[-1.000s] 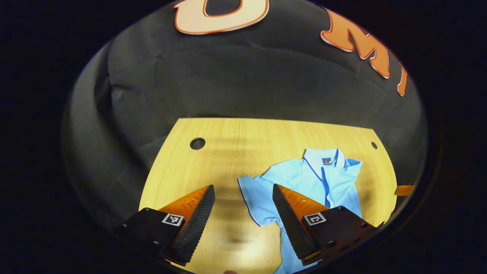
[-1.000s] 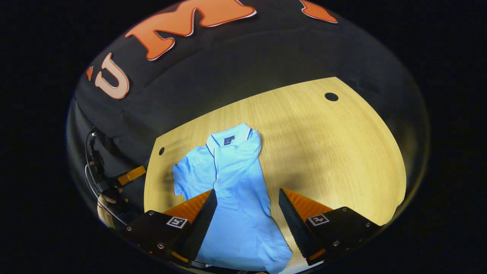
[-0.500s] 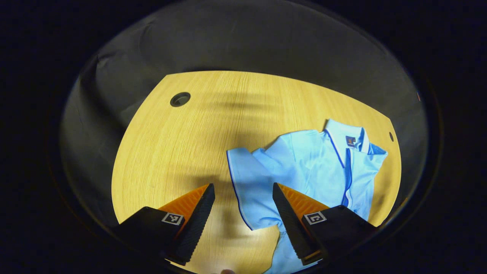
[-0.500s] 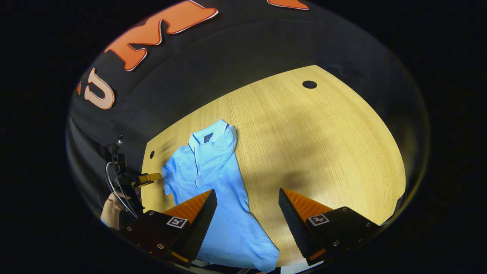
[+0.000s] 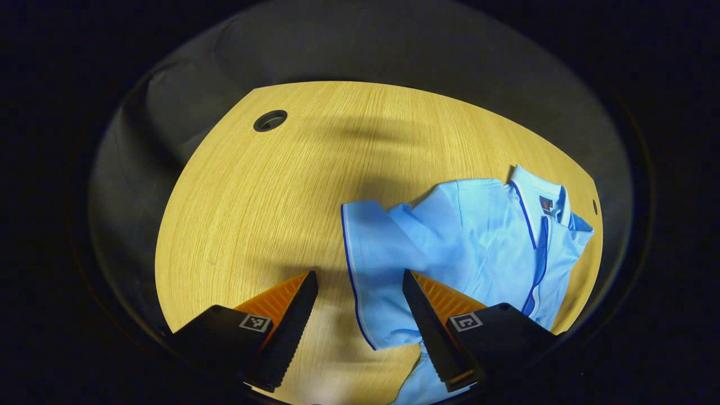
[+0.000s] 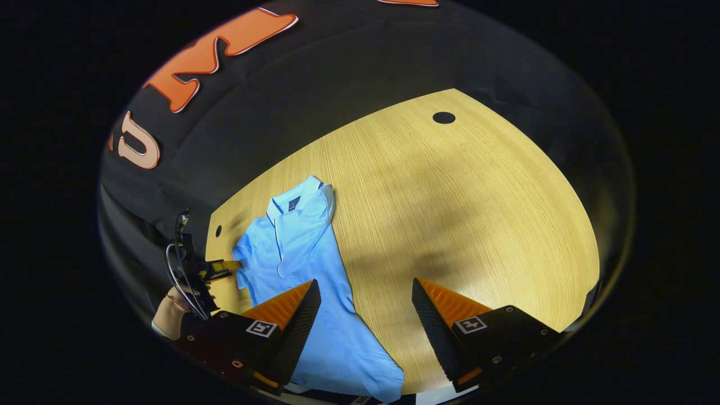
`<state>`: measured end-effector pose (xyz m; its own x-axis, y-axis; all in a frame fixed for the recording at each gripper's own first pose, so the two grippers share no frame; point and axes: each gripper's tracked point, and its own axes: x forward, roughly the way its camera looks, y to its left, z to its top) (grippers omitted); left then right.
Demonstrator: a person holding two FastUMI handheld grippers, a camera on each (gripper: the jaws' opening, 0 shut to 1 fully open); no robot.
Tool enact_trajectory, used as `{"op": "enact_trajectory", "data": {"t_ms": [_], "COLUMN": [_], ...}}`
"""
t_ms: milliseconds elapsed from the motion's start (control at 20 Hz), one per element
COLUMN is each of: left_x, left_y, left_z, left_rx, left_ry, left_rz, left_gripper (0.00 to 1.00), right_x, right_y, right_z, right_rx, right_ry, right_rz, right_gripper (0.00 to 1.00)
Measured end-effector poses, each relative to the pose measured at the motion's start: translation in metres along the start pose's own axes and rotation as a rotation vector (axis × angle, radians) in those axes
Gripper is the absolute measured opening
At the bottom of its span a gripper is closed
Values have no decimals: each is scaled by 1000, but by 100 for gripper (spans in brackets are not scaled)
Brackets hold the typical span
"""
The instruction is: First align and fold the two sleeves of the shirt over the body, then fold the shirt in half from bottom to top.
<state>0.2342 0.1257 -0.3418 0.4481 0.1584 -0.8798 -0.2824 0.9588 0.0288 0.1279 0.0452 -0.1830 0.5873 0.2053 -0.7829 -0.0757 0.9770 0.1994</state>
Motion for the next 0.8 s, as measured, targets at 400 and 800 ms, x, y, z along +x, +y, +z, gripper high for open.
{"op": "enact_trajectory", "data": {"t_ms": [400,800], "left_x": [-4,-62], "left_y": [-21,-66], "left_z": [-5,10], "left_rx": [19,111], "left_ry": [25,-57], "left_rz": [-5,-77], "left_gripper": [11,5], "right_x": [1,-10], "right_y": [5,-1], "right_z": [-12,-9], "right_rx": [4,11], "right_ry": [15,-28], "right_rz": [18,27], "right_gripper": [99,99]}}
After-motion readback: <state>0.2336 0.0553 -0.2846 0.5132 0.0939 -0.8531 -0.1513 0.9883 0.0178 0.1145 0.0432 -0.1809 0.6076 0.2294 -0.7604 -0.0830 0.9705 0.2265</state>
